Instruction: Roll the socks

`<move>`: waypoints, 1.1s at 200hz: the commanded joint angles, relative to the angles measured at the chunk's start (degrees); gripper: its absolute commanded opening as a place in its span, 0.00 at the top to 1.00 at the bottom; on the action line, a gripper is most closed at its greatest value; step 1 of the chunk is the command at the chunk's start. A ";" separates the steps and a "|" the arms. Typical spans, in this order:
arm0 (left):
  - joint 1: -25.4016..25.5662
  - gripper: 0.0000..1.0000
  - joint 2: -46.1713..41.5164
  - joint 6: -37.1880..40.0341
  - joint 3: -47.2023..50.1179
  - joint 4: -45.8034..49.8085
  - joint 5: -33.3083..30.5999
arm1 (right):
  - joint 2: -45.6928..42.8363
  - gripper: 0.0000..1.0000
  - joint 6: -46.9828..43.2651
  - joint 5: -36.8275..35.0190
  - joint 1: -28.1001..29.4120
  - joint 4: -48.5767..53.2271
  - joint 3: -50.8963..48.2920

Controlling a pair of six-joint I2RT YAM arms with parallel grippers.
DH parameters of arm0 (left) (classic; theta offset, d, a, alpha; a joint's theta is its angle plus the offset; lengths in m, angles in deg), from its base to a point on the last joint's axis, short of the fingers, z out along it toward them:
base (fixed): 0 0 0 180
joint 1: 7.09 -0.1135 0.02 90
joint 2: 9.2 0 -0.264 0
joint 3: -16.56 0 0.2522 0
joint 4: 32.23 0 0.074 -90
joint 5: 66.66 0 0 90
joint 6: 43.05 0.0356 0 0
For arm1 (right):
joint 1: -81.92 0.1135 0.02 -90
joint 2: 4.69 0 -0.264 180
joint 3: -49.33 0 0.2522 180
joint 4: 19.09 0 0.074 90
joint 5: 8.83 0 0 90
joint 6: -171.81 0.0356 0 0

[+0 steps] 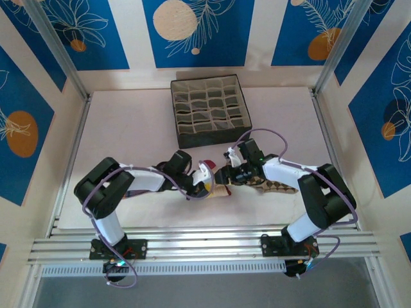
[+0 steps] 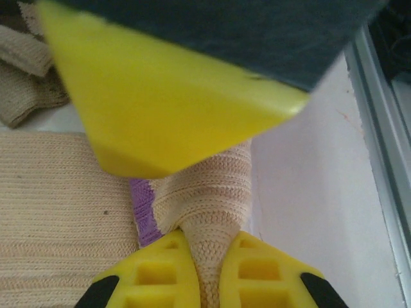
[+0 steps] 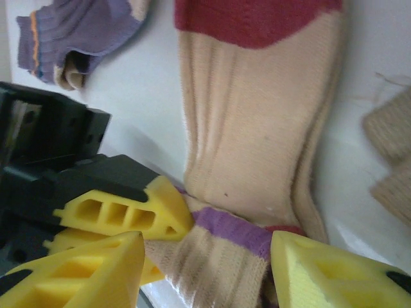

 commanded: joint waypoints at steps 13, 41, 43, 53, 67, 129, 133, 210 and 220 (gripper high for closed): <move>-2.74 1.00 3.48 -6.61 1.94 3.72 2.46 | 1.63 0.48 -2.03 6.87 0.70 -5.09 -1.65; -5.30 1.00 5.13 -12.15 2.36 2.64 3.62 | 2.37 0.52 -2.28 7.61 1.25 -5.16 -2.67; -5.55 1.00 5.24 -12.78 2.38 2.46 3.65 | 2.38 0.52 -2.27 7.62 1.24 -5.16 -2.70; -6.44 1.00 5.86 -15.00 2.56 1.77 4.12 | 2.79 0.52 -2.26 7.37 1.37 -5.23 -3.15; -6.97 1.00 6.76 -16.94 2.26 2.02 4.23 | 3.16 0.55 -2.04 6.76 1.68 -5.43 -3.83; -7.05 1.00 6.95 -17.40 2.43 3.29 2.51 | 5.92 0.94 0.08 0.25 3.34 1.06 -0.66; -7.07 1.00 6.32 -16.85 2.52 3.55 2.25 | 6.26 0.96 0.22 0.04 3.34 1.92 -0.20; -3.37 0.70 -13.19 2.67 6.82 6.55 -4.21 | 14.05 1.00 0.31 -5.61 3.26 16.90 7.67; -2.09 0.69 -15.84 5.73 7.16 7.19 -5.91 | 14.43 1.00 0.10 -4.91 3.26 17.05 7.99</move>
